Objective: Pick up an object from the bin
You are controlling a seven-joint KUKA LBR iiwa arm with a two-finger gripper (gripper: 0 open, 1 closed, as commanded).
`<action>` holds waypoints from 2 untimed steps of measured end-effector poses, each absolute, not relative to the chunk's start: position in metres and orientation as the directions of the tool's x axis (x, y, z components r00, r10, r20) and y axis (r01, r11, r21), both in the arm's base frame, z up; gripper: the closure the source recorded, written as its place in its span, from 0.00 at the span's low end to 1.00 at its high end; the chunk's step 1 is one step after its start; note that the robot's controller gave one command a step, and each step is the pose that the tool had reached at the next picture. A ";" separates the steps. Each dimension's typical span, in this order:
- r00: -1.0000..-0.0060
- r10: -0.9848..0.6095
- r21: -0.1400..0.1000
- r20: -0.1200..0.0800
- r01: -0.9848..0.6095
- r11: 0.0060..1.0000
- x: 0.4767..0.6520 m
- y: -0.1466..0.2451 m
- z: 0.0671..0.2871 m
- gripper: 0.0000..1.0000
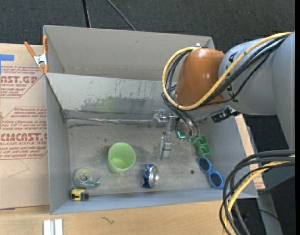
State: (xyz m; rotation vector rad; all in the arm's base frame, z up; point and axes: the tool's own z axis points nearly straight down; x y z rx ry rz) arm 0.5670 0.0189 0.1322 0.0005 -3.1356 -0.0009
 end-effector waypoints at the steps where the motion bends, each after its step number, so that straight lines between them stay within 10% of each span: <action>1: -1.000 0.015 0.001 0.001 0.015 1.000 0.562 0.016 0.120 0.00; 2: -0.999 -0.036 0.000 -0.004 -0.036 0.999 0.577 0.025 0.122 0.00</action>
Offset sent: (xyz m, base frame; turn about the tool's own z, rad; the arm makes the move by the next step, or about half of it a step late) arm -0.0047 -0.0037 -0.0110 0.0163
